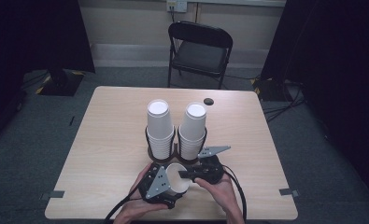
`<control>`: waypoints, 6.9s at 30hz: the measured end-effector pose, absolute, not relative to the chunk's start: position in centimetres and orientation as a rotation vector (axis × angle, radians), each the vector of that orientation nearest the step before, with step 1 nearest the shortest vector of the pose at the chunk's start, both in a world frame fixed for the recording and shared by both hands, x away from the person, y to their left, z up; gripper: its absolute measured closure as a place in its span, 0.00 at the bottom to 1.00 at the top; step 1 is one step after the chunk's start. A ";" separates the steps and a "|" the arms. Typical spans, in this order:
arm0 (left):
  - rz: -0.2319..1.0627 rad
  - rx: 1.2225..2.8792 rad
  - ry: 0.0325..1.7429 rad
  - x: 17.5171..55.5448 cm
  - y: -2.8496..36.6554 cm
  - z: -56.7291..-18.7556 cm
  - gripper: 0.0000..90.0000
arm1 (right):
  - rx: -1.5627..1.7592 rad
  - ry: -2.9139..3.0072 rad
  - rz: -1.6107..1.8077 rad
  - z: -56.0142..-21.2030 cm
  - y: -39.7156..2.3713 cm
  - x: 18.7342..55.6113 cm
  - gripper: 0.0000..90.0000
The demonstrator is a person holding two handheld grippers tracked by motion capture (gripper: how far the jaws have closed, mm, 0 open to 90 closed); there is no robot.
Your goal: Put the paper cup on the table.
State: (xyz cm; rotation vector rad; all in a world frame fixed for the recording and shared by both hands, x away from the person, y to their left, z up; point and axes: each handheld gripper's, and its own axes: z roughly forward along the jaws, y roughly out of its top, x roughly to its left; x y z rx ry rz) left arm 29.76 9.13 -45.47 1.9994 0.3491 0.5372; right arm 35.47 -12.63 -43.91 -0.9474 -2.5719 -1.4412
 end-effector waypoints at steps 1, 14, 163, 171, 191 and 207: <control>0.535 1.993 0.354 29.8 9.2 -45.5 0.11 | -0.959 -2.566 -1.457 -43.8 -12.7 35.4 0.79; 0.487 1.894 0.478 30.6 11.0 -45.4 0.11 | -0.984 -2.479 -1.646 -43.2 -13.7 35.0 0.70; 0.643 1.813 1.154 41.9 21.9 -49.4 0.18 | -1.799 -2.549 -1.970 -49.4 -22.4 32.5 0.15; 0.638 1.778 1.166 40.4 22.0 -49.0 0.17 | -1.786 -2.550 -1.968 -49.4 -22.3 32.4 0.15; 0.613 1.721 1.089 35.1 21.0 -48.9 0.18 | -1.786 -2.549 -1.968 -49.4 -22.3 32.4 0.15; 0.560 1.745 0.907 31.0 16.1 -49.0 0.17 | -1.780 -2.612 -1.940 -49.4 -21.9 32.3 0.15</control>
